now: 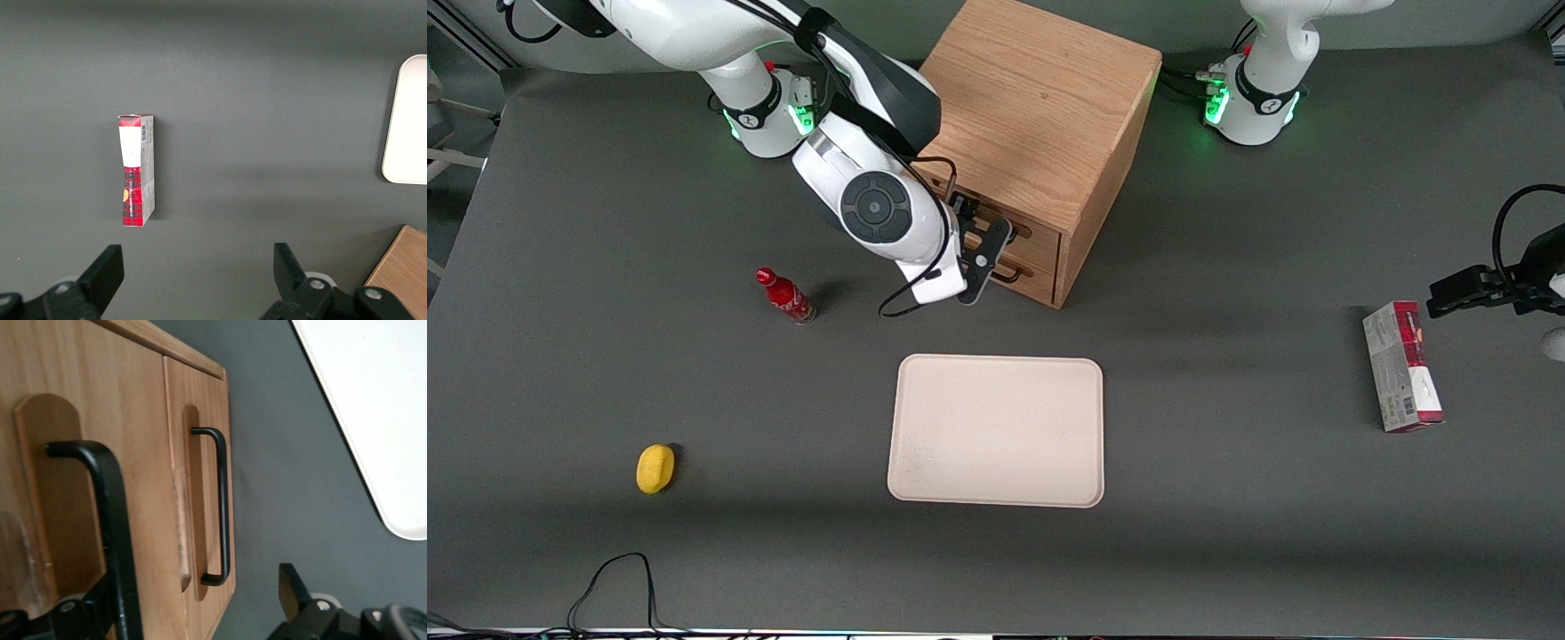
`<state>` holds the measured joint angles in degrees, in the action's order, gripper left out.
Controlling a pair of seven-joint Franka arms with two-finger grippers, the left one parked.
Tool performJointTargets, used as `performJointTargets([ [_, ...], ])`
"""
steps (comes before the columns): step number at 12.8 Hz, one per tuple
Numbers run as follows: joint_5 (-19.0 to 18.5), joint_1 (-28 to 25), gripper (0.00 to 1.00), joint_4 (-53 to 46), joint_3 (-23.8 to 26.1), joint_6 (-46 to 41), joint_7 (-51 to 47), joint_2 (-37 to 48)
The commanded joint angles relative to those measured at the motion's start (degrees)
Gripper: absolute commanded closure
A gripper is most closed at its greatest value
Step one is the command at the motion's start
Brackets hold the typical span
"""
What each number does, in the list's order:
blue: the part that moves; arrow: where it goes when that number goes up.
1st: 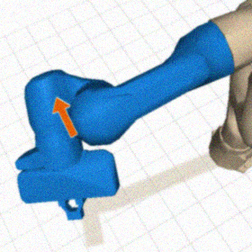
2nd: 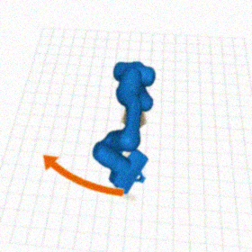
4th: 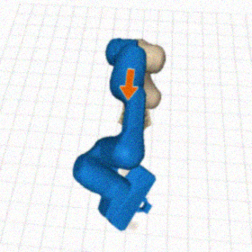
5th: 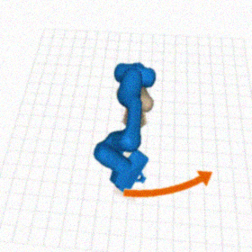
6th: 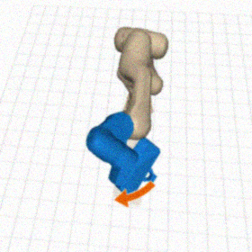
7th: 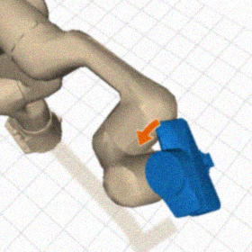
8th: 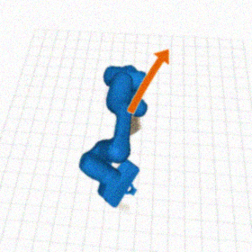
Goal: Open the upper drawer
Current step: 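Pull the upper drawer handle outward from the cabinet with the right gripper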
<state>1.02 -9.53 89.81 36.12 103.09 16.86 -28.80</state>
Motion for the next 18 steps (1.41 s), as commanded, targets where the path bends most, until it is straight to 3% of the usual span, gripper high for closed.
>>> performJointTargets([
  [1, -2.3, 0.3, 0.0, -3.1, -0.4, 0.3, 4.0, -1.4],
  [11, -2.3, 0.6, 0.0, -17.6, -12.7, -0.1, 21.3, -8.2],
  [18, -2.4, 0.7, 0.0, -26.2, -17.0, 0.3, 21.0, -8.8],
])
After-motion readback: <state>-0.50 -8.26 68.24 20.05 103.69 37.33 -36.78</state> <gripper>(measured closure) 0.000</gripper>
